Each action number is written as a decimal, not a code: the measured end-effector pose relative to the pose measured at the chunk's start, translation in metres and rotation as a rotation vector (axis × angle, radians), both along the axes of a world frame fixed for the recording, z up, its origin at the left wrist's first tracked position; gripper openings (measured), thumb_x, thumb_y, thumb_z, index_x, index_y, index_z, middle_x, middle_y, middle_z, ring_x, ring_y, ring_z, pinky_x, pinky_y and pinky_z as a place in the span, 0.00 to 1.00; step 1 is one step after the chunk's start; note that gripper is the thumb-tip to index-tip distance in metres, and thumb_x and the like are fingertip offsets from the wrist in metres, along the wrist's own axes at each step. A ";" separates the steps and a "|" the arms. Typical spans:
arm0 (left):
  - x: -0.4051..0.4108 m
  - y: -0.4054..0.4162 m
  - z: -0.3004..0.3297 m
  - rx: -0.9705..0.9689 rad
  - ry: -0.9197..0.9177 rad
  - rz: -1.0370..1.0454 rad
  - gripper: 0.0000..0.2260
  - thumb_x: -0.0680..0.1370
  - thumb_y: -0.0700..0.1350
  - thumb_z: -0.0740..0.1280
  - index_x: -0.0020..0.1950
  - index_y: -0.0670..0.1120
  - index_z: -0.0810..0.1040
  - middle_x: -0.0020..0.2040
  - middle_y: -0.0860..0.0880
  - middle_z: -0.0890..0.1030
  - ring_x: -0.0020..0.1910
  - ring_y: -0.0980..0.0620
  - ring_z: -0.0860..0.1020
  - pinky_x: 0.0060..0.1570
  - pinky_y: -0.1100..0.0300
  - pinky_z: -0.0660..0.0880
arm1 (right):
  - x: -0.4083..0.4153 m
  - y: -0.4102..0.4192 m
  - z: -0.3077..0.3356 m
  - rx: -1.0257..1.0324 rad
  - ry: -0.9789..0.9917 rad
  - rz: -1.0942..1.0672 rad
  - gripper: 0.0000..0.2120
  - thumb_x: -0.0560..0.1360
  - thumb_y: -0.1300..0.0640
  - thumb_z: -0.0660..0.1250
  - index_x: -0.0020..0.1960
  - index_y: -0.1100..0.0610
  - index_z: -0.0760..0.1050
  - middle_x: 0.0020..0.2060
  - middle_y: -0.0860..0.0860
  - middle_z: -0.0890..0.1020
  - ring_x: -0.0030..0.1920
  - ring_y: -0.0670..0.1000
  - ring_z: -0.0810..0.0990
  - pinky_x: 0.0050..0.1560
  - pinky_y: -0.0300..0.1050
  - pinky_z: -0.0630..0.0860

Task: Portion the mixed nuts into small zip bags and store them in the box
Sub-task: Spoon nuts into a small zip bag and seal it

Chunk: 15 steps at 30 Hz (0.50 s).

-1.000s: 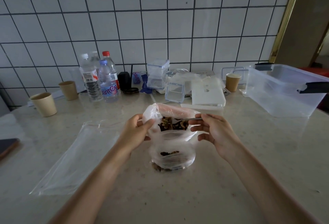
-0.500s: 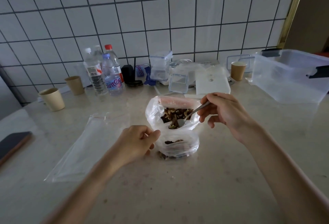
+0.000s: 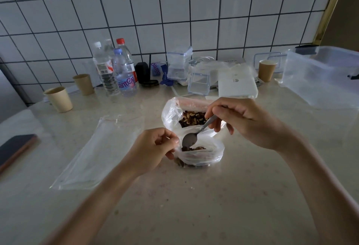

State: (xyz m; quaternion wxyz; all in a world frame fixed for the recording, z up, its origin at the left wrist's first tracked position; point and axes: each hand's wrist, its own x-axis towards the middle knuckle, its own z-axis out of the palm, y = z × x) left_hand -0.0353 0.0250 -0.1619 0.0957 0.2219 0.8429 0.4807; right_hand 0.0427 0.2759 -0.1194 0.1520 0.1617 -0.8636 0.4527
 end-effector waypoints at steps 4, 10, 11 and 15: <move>-0.004 -0.004 -0.004 -0.006 0.023 -0.004 0.06 0.82 0.47 0.70 0.49 0.48 0.84 0.39 0.51 0.86 0.37 0.55 0.85 0.35 0.58 0.75 | -0.002 0.003 -0.001 -0.024 0.012 0.013 0.12 0.84 0.54 0.59 0.53 0.53 0.81 0.44 0.52 0.86 0.44 0.55 0.85 0.35 0.50 0.77; -0.009 -0.006 -0.004 -0.062 0.059 0.014 0.06 0.82 0.52 0.69 0.48 0.53 0.84 0.39 0.55 0.86 0.37 0.56 0.86 0.33 0.64 0.74 | -0.006 0.008 -0.003 -0.320 -0.027 -0.031 0.14 0.87 0.60 0.57 0.49 0.62 0.78 0.39 0.58 0.85 0.38 0.56 0.84 0.30 0.44 0.76; -0.011 -0.006 -0.003 -0.060 0.058 0.024 0.07 0.81 0.53 0.69 0.47 0.53 0.84 0.39 0.55 0.86 0.37 0.56 0.86 0.33 0.63 0.74 | -0.008 0.007 -0.004 -0.398 -0.046 -0.073 0.14 0.87 0.61 0.57 0.49 0.63 0.78 0.38 0.57 0.85 0.37 0.56 0.84 0.29 0.43 0.75; -0.022 -0.008 0.004 -0.032 0.057 0.090 0.08 0.80 0.55 0.71 0.49 0.51 0.82 0.41 0.54 0.86 0.36 0.56 0.86 0.35 0.59 0.76 | -0.014 0.008 -0.009 -0.664 -0.121 -0.264 0.14 0.87 0.59 0.58 0.49 0.64 0.79 0.36 0.58 0.84 0.34 0.57 0.83 0.27 0.45 0.73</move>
